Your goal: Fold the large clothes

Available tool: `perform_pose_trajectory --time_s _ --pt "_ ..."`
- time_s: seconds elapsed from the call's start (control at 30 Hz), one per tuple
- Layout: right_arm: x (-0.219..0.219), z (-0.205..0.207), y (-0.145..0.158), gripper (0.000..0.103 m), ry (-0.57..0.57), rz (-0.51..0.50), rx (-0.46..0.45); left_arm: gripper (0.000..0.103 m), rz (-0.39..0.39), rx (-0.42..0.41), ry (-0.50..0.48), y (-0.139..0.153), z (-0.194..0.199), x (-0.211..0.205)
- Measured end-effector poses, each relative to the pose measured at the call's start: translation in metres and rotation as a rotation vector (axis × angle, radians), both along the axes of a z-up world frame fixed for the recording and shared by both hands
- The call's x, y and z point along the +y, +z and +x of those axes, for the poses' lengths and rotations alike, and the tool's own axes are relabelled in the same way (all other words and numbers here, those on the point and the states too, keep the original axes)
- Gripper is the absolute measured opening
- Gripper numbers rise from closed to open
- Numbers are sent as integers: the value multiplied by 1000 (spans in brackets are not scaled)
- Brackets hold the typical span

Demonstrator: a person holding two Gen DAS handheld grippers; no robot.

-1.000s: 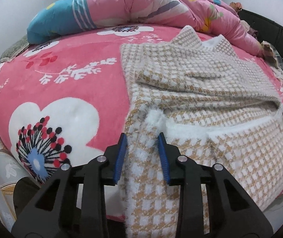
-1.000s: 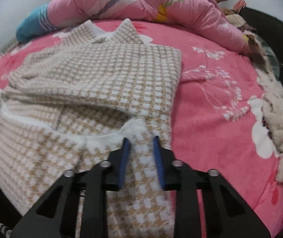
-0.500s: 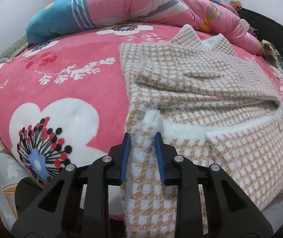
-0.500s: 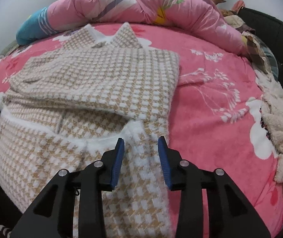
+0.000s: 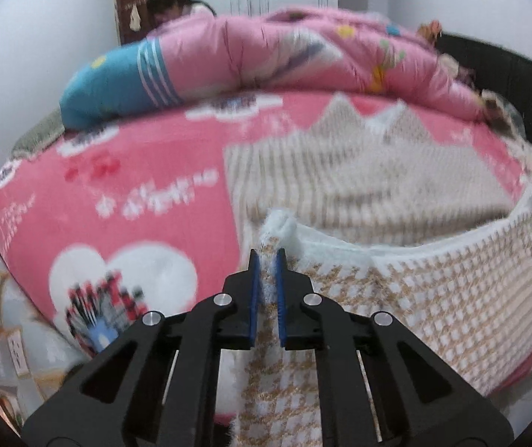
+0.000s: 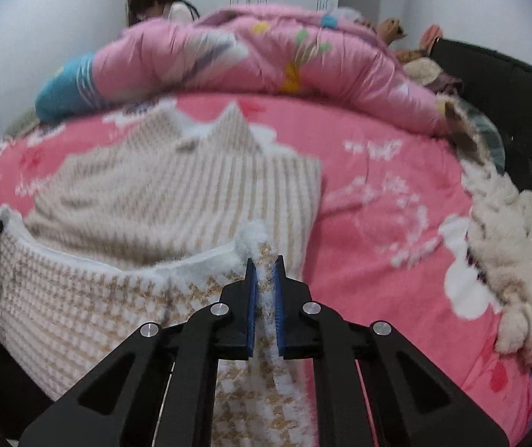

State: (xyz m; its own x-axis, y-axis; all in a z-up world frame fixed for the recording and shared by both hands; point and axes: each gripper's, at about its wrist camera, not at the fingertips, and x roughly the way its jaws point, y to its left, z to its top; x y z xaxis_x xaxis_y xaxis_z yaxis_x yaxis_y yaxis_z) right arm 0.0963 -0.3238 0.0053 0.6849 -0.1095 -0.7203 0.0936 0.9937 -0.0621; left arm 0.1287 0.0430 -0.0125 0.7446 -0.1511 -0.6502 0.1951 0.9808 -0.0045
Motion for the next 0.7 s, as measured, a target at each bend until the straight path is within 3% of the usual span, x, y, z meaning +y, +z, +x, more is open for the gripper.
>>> perform_pose_trajectory --time_s 0.1,0.17,0.3,0.43,0.53,0.7 --pt "-2 15 7 8 -7 -15 -33 8 -12 -24 16 9 18 -1" --pt "-4 27 2 8 -12 -13 -29 8 -7 -2 24 -1 34 -3" --pt "-7 52 -42 8 -29 -39 68 8 4 111 42 -50 56 -5" --pt "-13 58 -78 9 -37 -11 133 8 44 72 34 -56 48 -9" --pt "-20 53 -61 23 -63 43 117 8 66 68 25 -55 48 -10" --pt "-14 28 -11 25 -58 138 10 9 61 71 13 -55 50 -9"
